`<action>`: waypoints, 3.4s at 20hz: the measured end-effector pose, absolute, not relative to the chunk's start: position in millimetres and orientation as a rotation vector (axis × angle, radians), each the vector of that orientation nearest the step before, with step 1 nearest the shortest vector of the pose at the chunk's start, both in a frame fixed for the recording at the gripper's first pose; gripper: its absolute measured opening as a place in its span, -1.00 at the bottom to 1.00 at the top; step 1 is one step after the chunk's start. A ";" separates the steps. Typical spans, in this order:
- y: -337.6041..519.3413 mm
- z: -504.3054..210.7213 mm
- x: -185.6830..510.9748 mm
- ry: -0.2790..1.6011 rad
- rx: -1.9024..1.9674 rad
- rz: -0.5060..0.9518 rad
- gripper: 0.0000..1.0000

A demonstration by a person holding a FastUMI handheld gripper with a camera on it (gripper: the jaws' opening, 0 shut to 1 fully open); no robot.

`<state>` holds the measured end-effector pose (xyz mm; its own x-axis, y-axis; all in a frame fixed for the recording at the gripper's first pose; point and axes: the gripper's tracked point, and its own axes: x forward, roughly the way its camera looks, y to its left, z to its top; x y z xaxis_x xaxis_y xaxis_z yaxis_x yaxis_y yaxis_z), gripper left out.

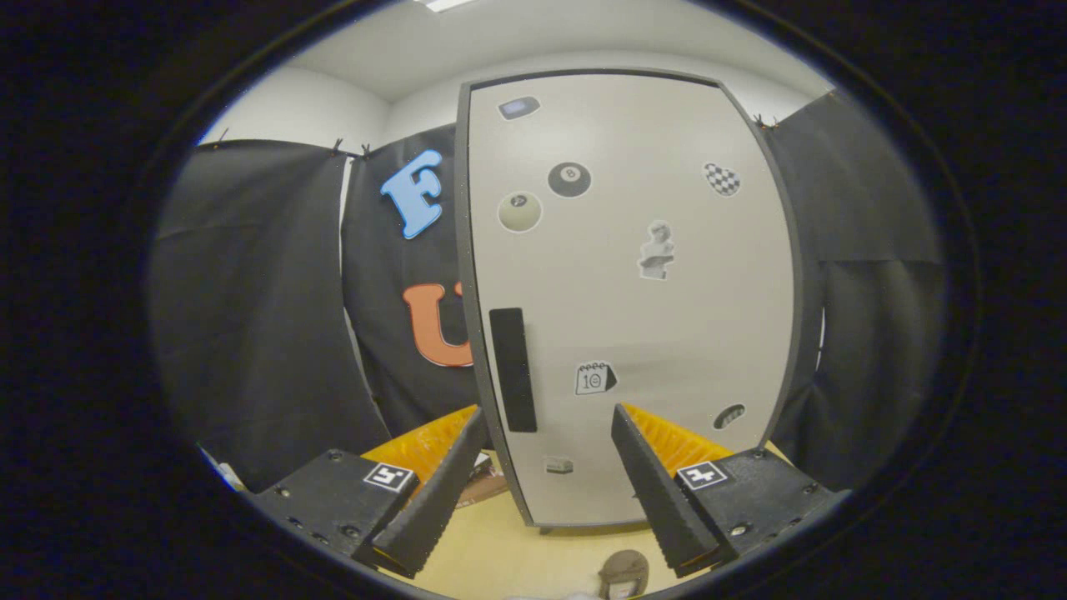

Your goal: Open the shoe cabinet door, grab the shoes and put them into the shoe cabinet, then close the shoe cabinet door.

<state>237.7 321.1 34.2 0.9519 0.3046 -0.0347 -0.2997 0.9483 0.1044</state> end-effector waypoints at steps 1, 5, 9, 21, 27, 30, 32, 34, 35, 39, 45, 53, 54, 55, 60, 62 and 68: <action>327.8 32.9 249.9 0.061 0.090 0.313 0.97; 351.7 27.1 287.9 0.089 0.085 0.326 0.81; 369.6 20.0 311.7 0.106 0.053 0.331 0.47; 369.6 6.6 329.0 0.139 0.050 0.238 -0.24; 358.5 -1.5 288.4 0.143 0.022 0.351 -0.36; 337.2 1.1 249.7 0.148 0.040 0.402 -0.40; 320.6 -1.3 225.5 0.149 0.028 0.412 -0.43; 303.4 -2.6 200.8 0.154 0.032 0.413 -0.44; 295.8 -2.6 193.4 0.156 0.040 0.412 -0.45; 257.3 -7.8 159.3 0.143 0.070 0.399 -0.47; 191.9 -7.9 116.1 0.148 0.086 0.348 -0.50; 110.4 -10.0 89.1 0.169 0.125 0.281 -0.58; 95.6 -10.8 82.6 0.165 0.122 0.265 -0.63; 83.1 -10.0 79.0 0.163 0.119 0.249 -0.66; 20.5 -12.4 83.9 0.176 0.135 0.164 -0.88; 2.4 -10.5 84.2 0.177 0.118 0.139 -0.91; -39.6 -11.8 91.1 0.165 0.107 0.093 -0.92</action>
